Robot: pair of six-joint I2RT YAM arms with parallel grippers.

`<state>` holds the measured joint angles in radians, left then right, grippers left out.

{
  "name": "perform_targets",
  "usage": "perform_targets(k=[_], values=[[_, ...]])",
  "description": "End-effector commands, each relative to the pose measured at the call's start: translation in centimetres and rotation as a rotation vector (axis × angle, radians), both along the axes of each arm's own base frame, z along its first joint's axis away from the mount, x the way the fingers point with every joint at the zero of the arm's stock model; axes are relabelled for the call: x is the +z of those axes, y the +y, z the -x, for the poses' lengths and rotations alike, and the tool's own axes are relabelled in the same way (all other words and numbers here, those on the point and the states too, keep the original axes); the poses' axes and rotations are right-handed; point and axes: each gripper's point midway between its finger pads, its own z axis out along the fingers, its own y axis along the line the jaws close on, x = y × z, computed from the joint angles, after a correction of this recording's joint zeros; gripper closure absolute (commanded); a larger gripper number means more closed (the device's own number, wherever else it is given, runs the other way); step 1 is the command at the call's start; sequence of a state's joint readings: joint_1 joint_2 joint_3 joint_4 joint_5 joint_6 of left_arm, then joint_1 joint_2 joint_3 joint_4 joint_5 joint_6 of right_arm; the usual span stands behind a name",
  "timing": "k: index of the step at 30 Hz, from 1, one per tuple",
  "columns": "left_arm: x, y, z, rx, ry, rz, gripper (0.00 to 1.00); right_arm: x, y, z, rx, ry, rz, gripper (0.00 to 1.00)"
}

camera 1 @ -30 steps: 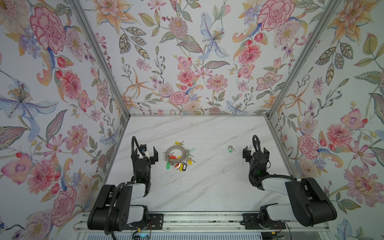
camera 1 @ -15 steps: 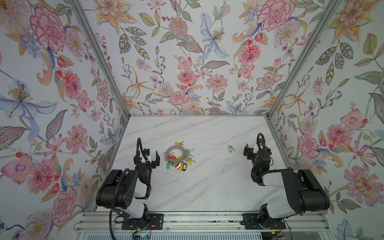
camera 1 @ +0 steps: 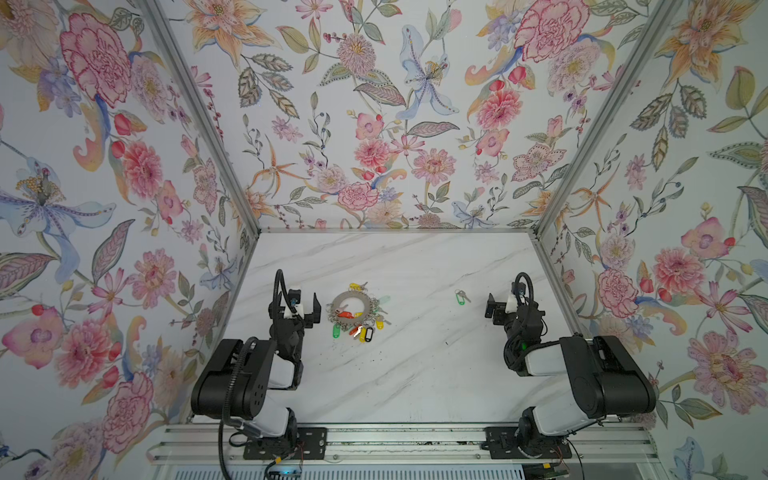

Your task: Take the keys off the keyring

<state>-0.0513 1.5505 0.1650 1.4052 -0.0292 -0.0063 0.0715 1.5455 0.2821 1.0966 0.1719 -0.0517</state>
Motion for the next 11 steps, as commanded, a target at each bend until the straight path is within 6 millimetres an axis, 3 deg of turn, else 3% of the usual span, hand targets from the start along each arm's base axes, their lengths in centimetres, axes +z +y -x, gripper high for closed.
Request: perform_targets(k=[1,11], values=[[0.47,0.00,-0.27,-0.009,-0.015,-0.013,0.01,0.71,0.21,-0.03,0.010,-0.035,-0.003,0.01],[0.45,0.06,-0.27,-0.007,-0.014,-0.012,0.01,0.67,0.22,-0.24,0.024,-0.028,-0.016,0.01]])
